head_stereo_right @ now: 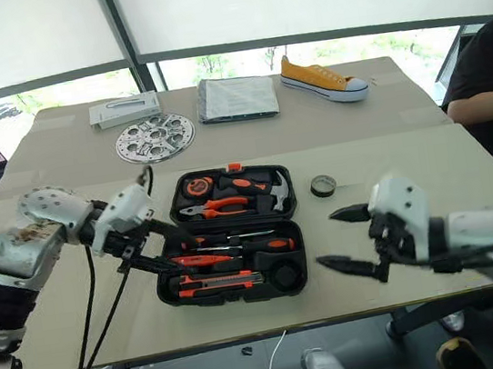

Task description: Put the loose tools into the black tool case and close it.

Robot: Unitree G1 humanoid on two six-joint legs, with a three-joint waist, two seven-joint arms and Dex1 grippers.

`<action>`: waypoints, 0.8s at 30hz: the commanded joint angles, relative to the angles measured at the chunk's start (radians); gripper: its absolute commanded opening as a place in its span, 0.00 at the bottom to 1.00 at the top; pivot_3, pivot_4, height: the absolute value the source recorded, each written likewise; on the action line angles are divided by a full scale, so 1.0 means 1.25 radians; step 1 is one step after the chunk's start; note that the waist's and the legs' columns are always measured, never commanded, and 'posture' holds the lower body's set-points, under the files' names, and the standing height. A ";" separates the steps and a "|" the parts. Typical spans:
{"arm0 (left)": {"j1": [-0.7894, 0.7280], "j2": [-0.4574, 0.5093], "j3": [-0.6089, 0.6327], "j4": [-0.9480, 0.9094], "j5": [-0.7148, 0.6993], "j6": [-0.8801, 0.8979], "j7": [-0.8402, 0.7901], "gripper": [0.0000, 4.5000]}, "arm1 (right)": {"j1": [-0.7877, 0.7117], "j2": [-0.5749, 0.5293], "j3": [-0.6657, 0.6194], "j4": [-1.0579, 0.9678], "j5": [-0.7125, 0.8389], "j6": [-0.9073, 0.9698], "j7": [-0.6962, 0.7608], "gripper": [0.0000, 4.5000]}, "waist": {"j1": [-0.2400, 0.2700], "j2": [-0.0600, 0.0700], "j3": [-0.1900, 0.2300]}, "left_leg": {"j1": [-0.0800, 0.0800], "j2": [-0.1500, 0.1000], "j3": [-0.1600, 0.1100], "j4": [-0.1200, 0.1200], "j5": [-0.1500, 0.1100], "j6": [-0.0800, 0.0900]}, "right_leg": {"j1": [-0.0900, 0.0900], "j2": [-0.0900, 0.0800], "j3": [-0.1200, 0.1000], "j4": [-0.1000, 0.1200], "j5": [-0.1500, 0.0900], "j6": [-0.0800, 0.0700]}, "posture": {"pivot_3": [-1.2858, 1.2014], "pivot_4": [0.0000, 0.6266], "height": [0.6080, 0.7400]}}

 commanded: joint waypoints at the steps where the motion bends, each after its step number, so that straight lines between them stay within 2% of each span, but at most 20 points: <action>1: 0.007 -0.018 0.088 -0.034 -0.064 0.074 0.065 0.91 | -0.087 -0.016 0.051 0.131 -0.071 -0.056 0.044 1.00 | 0.000 0.000 0.000 | 0.000 0.000 0.000 0.000 0.000 0.000 | 0.000 0.000 0.000 0.000 0.000 0.000 | 0.52 0.24 1.00; 2: 0.016 -0.028 0.114 -0.044 -0.079 0.082 0.088 0.98 | -0.153 -0.002 0.105 0.210 -0.122 -0.083 0.054 1.00 | 0.000 0.000 0.000 | 0.000 0.000 0.000 0.000 0.000 0.000 | 0.000 0.000 0.000 0.000 0.000 0.000 | 0.52 0.24 1.00; 5: 0.038 -0.051 0.159 -0.076 -0.092 0.084 0.138 0.98 | -0.314 0.051 0.243 0.408 -0.262 -0.168 0.074 1.00 | -0.008 0.000 0.001 | 0.000 0.000 0.001 -0.001 0.000 0.000 | 0.000 0.000 0.001 0.000 0.000 -0.001 | 0.52 0.24 1.00; 8: 0.060 -0.049 0.162 -0.111 -0.092 0.094 0.146 0.98 | -0.434 0.123 0.327 0.585 -0.364 -0.236 0.076 1.00 | -0.013 -0.001 0.001 | 0.000 0.000 0.002 -0.001 0.000 0.000 | -0.001 0.000 0.001 0.001 0.000 -0.001 | 0.52 0.24 1.00; 10: 0.068 -0.031 0.157 -0.130 -0.112 0.136 0.131 0.98 | -0.504 0.172 0.365 0.706 -0.424 -0.288 0.068 1.00 | -0.015 -0.001 0.001 | 0.000 0.000 0.002 -0.001 0.000 0.000 | -0.002 0.000 0.001 0.002 0.000 -0.002 | 0.52 0.24 1.00; 17: 0.107 -0.019 0.159 -0.159 -0.077 0.107 0.138 0.98 | -0.638 0.276 0.418 1.011 -0.549 -0.429 0.063 1.00 | -0.013 0.001 0.002 | -0.002 -0.001 0.001 -0.001 0.000 -0.001 | -0.005 -0.001 0.000 0.002 0.000 -0.002 | 0.52 0.24 1.00; 20: 0.118 -0.017 0.158 -0.167 -0.071 0.098 0.135 1.00 | -0.669 0.307 0.419 1.089 -0.578 -0.474 0.059 0.83 | -0.020 0.001 0.002 | -0.002 -0.001 0.002 -0.001 0.000 -0.001 | -0.005 -0.001 0.000 0.002 0.000 -0.002 | 0.52 0.24 1.00; 24: 0.115 -0.020 0.156 -0.166 -0.063 0.097 0.138 1.00 | -0.693 0.335 0.417 1.156 -0.605 -0.520 0.052 0.53 | -0.024 0.001 0.002 | -0.002 0.000 0.002 -0.001 0.001 -0.003 | -0.005 -0.001 0.000 0.003 0.000 -0.003 | 0.52 0.24 1.00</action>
